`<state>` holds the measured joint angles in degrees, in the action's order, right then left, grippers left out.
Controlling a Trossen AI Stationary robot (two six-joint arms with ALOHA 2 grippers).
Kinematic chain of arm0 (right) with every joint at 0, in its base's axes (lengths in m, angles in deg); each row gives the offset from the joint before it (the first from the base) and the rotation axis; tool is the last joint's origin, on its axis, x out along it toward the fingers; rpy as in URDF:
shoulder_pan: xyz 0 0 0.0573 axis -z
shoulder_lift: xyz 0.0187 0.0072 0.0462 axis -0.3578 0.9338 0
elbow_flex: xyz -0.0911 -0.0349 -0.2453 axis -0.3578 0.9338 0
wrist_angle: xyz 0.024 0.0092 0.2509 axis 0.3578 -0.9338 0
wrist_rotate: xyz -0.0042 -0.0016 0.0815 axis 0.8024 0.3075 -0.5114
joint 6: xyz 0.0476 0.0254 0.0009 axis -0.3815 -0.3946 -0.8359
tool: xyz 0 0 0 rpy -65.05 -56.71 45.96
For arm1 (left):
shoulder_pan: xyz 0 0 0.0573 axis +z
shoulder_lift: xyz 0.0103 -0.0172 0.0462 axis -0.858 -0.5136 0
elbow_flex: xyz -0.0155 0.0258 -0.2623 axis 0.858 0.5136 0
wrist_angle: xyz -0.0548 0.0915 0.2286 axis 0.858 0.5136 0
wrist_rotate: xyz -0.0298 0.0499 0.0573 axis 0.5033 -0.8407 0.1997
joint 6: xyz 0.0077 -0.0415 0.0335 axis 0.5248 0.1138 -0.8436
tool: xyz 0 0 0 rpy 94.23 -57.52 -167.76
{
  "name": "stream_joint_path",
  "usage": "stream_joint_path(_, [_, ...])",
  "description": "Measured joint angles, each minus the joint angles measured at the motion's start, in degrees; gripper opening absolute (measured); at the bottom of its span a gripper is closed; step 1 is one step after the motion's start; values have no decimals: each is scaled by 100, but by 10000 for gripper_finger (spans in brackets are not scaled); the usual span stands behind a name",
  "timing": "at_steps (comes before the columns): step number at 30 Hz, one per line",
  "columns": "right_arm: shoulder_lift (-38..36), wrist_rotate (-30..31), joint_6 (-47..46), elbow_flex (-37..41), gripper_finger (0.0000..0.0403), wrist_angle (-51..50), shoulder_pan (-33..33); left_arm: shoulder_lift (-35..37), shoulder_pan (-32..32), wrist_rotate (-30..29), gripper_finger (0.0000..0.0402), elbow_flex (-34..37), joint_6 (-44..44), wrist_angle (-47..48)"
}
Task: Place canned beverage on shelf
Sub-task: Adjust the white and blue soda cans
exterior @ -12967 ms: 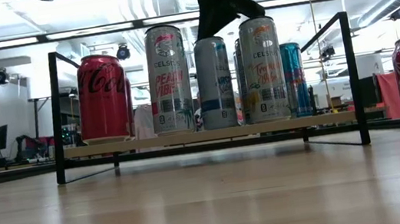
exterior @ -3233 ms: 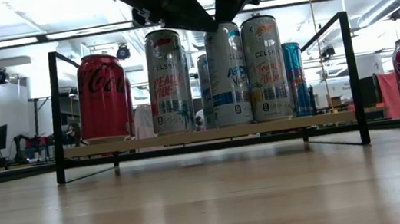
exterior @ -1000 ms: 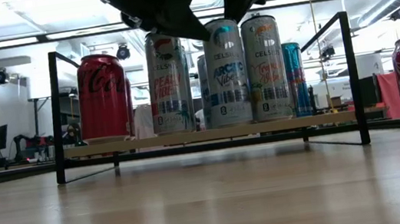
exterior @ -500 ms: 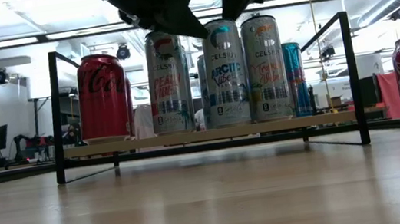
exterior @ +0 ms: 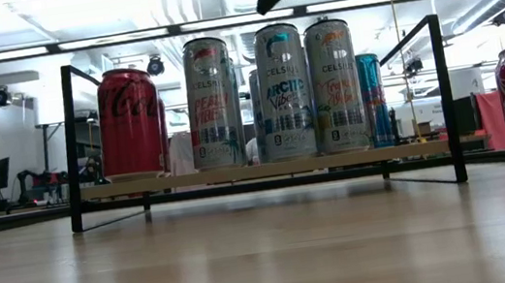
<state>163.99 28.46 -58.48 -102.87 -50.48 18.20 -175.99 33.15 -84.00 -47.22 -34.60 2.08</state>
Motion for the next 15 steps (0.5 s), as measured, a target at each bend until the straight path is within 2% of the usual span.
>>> stream_joint_path(5, [0,30,169,0,9,295,3,588,47,-2,0,14,-322,849])
stream_joint_path(8, [0,228,181,0,9,416,13,1050,121,45,0,196,-476,979])
stream_joint_path(12, [0,502,61,2,9,589,55,1835,233,773,0,666,-726,940])
stream_joint_path(15, [0,626,-310,9,9,731,135,2433,273,1376,0,1143,-1148,459])
